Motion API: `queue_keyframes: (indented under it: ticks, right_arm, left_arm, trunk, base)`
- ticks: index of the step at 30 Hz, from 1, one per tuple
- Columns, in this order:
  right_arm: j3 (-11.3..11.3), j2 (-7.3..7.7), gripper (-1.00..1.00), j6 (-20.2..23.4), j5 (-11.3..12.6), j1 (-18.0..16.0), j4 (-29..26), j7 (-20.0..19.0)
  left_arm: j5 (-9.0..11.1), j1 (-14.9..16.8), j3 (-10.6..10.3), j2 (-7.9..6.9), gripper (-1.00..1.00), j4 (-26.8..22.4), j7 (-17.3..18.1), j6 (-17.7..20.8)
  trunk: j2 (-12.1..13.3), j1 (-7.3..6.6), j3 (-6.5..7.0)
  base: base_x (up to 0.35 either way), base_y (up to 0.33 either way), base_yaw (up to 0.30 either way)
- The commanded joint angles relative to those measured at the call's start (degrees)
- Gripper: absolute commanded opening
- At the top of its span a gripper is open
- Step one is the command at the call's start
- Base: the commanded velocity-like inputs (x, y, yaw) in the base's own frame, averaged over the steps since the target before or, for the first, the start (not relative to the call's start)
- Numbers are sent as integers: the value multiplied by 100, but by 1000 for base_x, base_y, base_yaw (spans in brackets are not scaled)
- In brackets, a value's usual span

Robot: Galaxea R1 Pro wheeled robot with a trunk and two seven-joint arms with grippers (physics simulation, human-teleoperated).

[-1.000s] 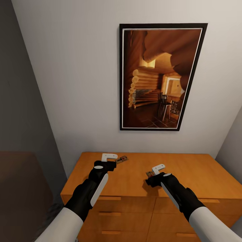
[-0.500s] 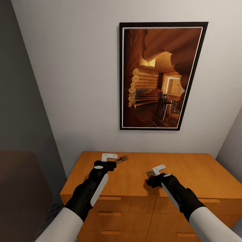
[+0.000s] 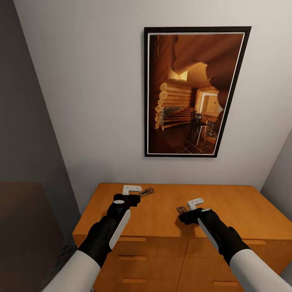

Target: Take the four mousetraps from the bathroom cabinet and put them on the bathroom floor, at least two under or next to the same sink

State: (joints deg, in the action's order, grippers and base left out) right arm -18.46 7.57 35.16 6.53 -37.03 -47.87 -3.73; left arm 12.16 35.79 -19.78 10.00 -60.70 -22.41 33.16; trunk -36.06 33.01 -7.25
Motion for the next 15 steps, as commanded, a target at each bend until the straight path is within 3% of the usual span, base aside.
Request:
queue_keyframes:
  ticks: [1,15]
  right_arm:
    - [-13,8,100,26,58,-6,-9,22]
    - [-9,6,100,26,53,-6,-3,21]
  left_arm:
    - [60,6,-9,0,100,-5,-53,15]
    - [62,7,-9,0,100,-6,-53,15]
  trunk:
    - [-9,2,-11]
    - [-210,112,-101]
  base:
    - [0,0,0]
    - [0,0,0]
